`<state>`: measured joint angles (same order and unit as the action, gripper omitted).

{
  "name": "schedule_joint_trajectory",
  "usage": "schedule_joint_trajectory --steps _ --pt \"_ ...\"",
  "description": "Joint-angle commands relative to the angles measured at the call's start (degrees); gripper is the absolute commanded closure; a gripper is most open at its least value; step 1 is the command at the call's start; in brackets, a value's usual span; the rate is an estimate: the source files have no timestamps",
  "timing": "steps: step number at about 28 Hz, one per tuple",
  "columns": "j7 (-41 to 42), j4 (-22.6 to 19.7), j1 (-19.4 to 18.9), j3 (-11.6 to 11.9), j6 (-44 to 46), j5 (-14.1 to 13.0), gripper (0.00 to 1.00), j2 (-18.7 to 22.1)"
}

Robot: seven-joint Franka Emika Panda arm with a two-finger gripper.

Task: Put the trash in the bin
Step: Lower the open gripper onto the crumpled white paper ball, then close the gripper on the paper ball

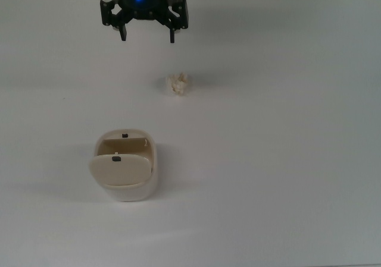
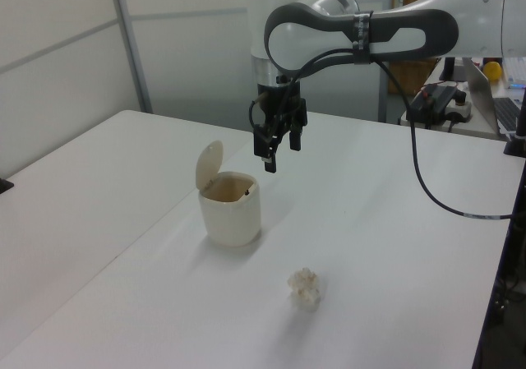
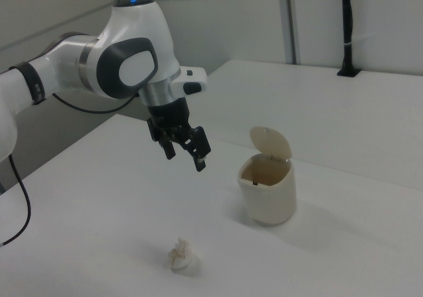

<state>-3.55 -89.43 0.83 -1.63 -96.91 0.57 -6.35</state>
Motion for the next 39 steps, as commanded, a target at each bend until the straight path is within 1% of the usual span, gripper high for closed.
schedule_joint_trajectory --steps 1,5,7,9,10,11,16,17,20,23,25,27,29,30,33,35,37,39 --pt "12.55 -0.65 -0.04 0.05 1.55 0.41 0.00 -1.54" --pt "13.74 -1.79 -0.30 -0.56 1.20 0.66 0.00 -3.31" --pt "16.80 -3.02 -1.35 -1.61 0.76 1.36 0.00 -4.89" --pt "19.35 -4.08 -2.49 -1.71 0.76 2.24 0.00 -5.95" --pt "20.41 -4.95 -2.93 -1.79 0.67 2.77 0.00 -6.21" --pt "21.64 -6.88 -3.55 -1.79 0.15 3.47 0.00 -6.39" --pt "22.00 -11.02 -5.05 -1.79 -4.77 3.74 0.00 -7.01" --pt "22.00 -12.51 -5.31 -1.79 -6.61 4.17 0.00 -7.27" --pt "22.00 -14.36 -6.19 -1.79 -8.90 5.67 0.00 -8.15" --pt "22.00 -15.24 -7.16 -1.79 -10.14 7.60 0.00 -9.63" --pt "21.91 -15.24 -7.25 -1.79 -10.14 8.31 0.01 -10.17" --pt "21.91 -15.24 -7.25 -1.88 -10.14 9.01 0.07 -10.70" --pt "21.83 -15.24 -7.33 -1.79 -9.97 9.71 0.08 -11.05" --pt "21.91 -15.33 -7.33 -1.88 -9.88 9.89 0.11 -11.05" --pt "21.91 -15.60 -7.33 -1.79 -9.17 10.51 0.16 -11.05" --pt "21.91 -16.90 -7.33 -1.79 -9.43 11.38 0.22 -11.31" --pt "21.83 -17.09 -7.25 -1.79 -9.70 12.17 0.28 -11.92" --pt "21.57 -16.92 -7.25 -1.79 -9.70 12.35 0.35 -12.54"
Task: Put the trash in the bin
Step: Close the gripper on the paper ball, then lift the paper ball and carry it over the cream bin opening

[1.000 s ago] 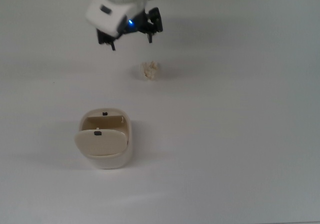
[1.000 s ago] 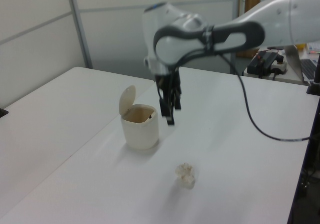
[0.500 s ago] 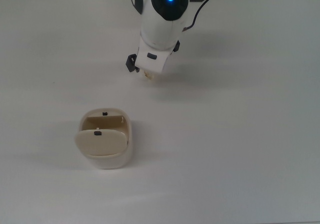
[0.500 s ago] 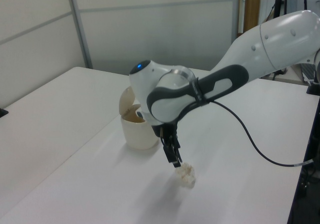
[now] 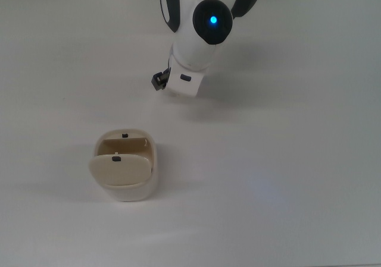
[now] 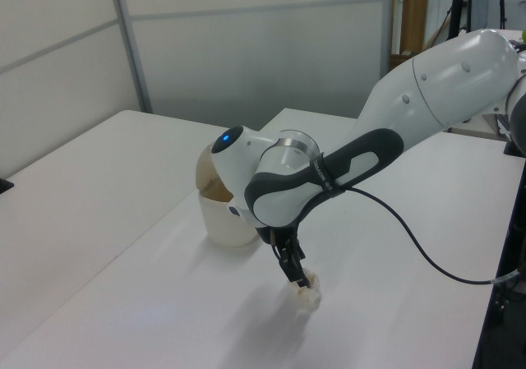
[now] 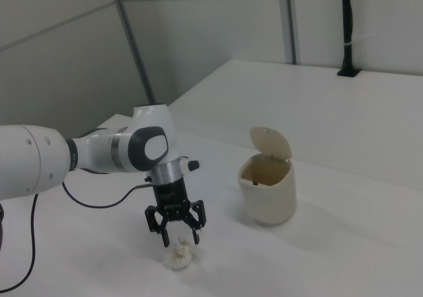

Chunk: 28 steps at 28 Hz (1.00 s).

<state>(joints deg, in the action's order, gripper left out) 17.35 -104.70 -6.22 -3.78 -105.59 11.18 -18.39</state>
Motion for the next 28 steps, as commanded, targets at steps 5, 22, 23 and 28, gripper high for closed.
schedule_joint_trajectory --steps 5,22,23,28 --pt "0.49 -1.56 -0.20 0.35 -0.67 1.74 0.69 -0.25" --pt "-4.16 7.13 4.28 1.84 -1.19 0.25 0.96 5.03" --pt "-5.13 7.93 4.72 1.85 -1.19 -0.28 0.96 5.11" --pt "-8.82 12.76 8.23 1.85 -2.15 -4.05 0.96 4.94"
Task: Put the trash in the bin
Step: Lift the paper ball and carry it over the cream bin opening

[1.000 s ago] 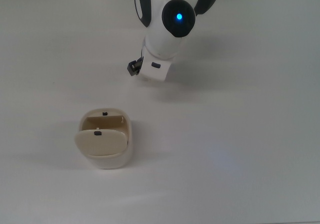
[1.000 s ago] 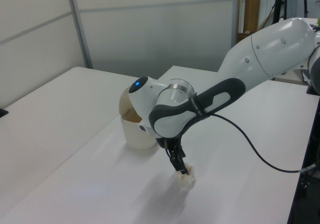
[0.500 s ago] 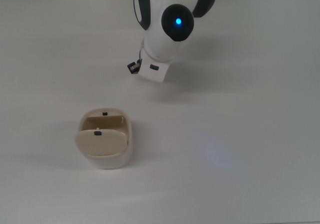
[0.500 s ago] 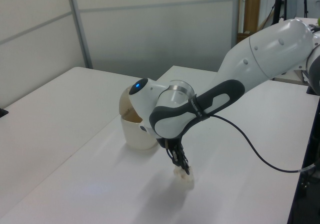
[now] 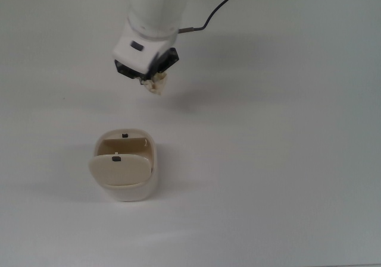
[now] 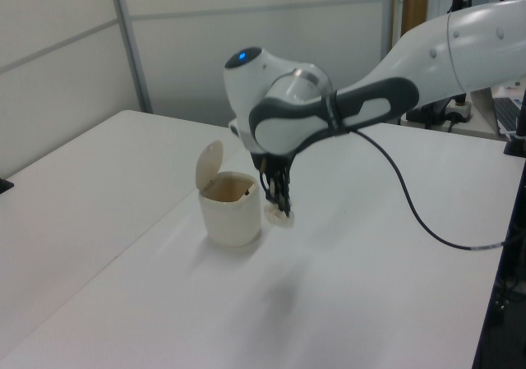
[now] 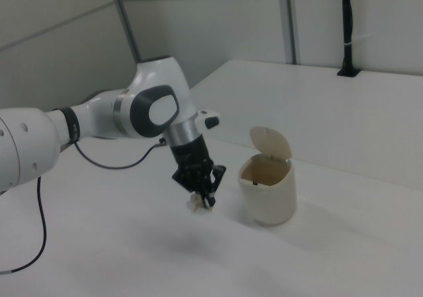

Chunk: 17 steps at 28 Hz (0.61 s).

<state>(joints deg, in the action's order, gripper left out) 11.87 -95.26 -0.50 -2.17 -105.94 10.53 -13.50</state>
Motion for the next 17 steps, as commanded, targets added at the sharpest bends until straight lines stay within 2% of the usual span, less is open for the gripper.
schedule_joint_trajectory --steps 1,4,5,8,13,17 --pt "-3.60 3.76 3.04 0.24 -2.42 -4.29 0.96 0.05" --pt "-5.00 4.11 4.45 0.24 -5.40 -7.36 0.96 0.05" --pt "-5.71 4.29 5.50 0.24 -8.29 -9.98 0.96 -0.04" --pt "-6.06 4.12 6.03 0.24 -12.61 -12.81 0.96 -0.47" --pt "-8.69 4.11 6.04 0.24 -20.52 -13.43 0.95 -2.85" --pt "-12.30 4.11 5.95 0.24 -29.46 -12.30 0.95 -5.30"
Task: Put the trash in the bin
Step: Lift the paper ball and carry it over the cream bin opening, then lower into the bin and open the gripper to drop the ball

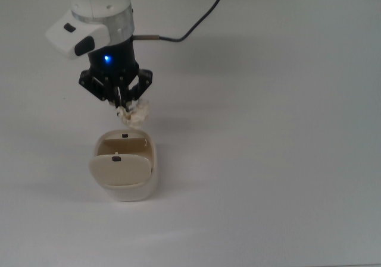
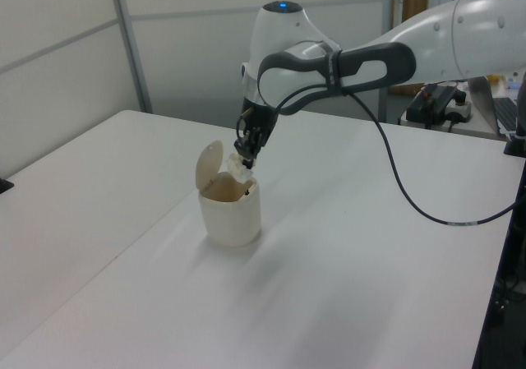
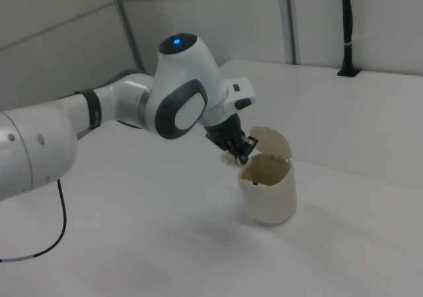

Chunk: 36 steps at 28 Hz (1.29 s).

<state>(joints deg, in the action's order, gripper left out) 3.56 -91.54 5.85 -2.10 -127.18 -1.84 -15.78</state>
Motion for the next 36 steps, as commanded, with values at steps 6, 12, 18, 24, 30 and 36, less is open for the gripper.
schedule_joint_trajectory --steps 6,12,18,24,30,36 --pt "-6.28 0.49 -0.40 0.17 -13.17 4.29 0.74 -5.57" --pt "-6.28 0.49 -0.40 0.17 -13.18 5.18 0.00 -5.57" --pt "-6.28 0.14 -0.84 -0.01 -10.39 5.18 0.00 -4.00" --pt "-6.28 0.23 -1.98 -0.71 2.88 5.09 0.00 -1.01" --pt "-6.46 0.49 -4.09 -0.62 18.79 5.01 0.00 3.12" --pt "-6.63 0.58 -4.27 -0.54 25.75 4.48 0.00 7.61"
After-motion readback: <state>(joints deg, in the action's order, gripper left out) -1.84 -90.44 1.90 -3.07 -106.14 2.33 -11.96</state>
